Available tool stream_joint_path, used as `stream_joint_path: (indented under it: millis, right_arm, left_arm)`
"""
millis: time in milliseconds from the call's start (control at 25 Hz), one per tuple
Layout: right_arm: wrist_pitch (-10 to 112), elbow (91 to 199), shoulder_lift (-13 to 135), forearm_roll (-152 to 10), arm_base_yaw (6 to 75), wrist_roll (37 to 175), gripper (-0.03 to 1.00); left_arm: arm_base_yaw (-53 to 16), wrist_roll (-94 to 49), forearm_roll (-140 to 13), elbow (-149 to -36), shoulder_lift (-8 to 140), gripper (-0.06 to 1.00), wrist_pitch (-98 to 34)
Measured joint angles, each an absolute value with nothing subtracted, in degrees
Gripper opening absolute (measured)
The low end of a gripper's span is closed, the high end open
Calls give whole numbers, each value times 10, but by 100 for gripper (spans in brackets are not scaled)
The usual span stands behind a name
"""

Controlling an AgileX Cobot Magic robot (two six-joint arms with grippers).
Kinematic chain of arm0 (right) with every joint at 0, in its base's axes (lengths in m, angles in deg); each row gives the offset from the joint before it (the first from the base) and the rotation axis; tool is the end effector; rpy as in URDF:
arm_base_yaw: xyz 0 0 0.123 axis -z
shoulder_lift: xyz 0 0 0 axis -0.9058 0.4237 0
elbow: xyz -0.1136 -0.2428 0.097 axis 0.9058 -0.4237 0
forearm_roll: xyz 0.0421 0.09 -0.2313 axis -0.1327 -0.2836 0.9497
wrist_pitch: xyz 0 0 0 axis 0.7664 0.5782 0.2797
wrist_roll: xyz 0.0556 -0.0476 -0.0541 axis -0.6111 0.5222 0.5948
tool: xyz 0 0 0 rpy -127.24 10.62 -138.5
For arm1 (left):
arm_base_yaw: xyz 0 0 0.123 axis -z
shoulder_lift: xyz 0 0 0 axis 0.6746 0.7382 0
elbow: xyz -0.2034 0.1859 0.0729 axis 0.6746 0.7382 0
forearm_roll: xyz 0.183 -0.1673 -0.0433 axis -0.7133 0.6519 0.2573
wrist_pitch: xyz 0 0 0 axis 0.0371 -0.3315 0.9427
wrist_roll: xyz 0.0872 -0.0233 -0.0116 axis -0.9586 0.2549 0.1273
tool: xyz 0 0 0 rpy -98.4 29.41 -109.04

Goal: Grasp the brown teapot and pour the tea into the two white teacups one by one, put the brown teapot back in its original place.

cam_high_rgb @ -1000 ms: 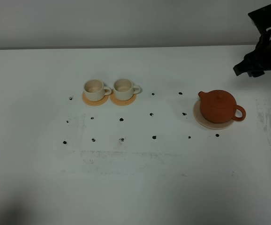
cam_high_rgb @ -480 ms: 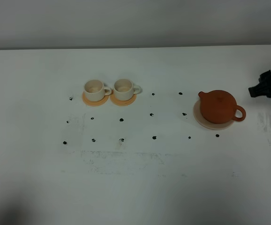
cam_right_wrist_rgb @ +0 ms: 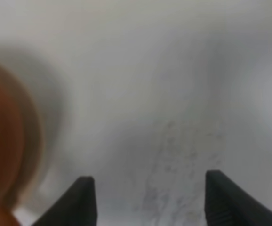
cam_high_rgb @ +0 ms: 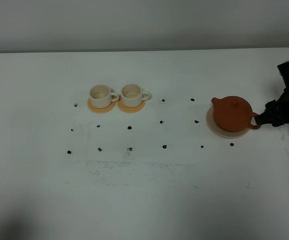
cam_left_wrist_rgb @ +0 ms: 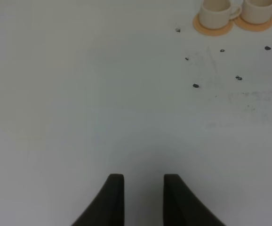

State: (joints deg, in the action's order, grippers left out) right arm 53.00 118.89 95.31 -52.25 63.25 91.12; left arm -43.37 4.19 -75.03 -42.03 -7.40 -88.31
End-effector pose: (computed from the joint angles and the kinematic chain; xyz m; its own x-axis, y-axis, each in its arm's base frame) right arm 0.3568 0.0084 0.1340 -0.7699 -0.3515 -0.5327 -0.2846 0.9362 -0.2063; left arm -0.0066 -0.0033 0.2804 -0.4300 0.1016 -0.8971 0.0618 0.9946 0.0830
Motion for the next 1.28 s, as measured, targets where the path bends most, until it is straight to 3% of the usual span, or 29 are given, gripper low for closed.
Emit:
stream_joint_path:
  millis: [1280]
  right_arm:
    - [399,1192,933,-526,579,917,48]
  left_arm:
    - [-434,42,-750,-420,-74,22,-883]
